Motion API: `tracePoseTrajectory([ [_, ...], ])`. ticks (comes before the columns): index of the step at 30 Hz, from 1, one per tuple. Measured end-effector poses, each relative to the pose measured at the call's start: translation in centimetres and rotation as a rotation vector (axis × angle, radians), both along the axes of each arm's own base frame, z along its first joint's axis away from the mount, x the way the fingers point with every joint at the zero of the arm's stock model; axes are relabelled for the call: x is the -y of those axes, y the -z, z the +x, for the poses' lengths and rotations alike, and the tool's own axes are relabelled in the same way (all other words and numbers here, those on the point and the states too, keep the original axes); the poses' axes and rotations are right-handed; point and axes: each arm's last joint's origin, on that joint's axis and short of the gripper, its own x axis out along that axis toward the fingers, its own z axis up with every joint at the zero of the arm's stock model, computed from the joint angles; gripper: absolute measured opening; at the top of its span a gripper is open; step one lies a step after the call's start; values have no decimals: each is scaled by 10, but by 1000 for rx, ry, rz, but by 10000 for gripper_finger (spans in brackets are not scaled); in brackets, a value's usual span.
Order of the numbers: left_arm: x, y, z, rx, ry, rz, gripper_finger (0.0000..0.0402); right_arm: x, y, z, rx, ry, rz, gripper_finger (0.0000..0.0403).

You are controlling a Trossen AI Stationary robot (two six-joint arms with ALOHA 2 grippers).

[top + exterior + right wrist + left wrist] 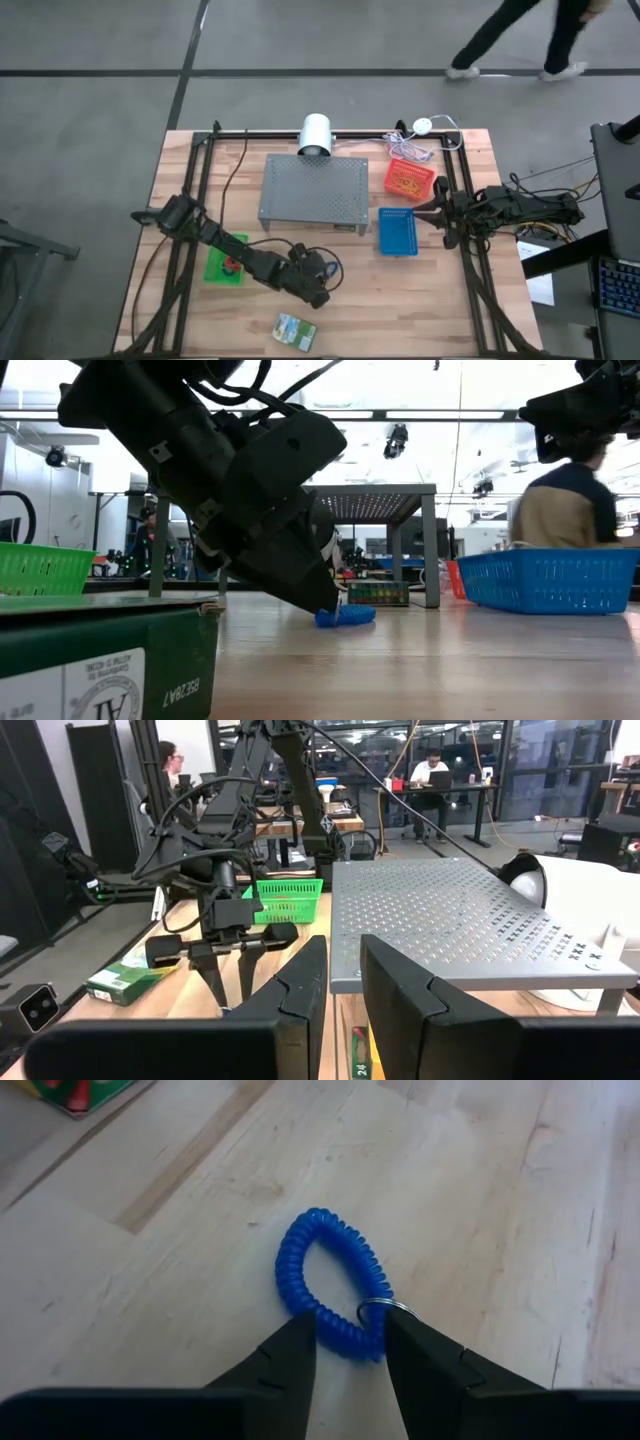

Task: Pick & Place Office Desk Supplies
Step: Put the blue spring keychain into the green bin

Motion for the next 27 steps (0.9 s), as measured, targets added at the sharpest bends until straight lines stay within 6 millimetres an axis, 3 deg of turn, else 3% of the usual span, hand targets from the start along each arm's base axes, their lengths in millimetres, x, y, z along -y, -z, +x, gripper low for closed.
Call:
tracePoseTrajectory([
  [11,0,-1,-1,-60,4,-36,126,0,0,0,-1,0,0,63],
  [27,-1,-2,0,-81,-34,-52,79,0,0,0,0,0,0,63],
])
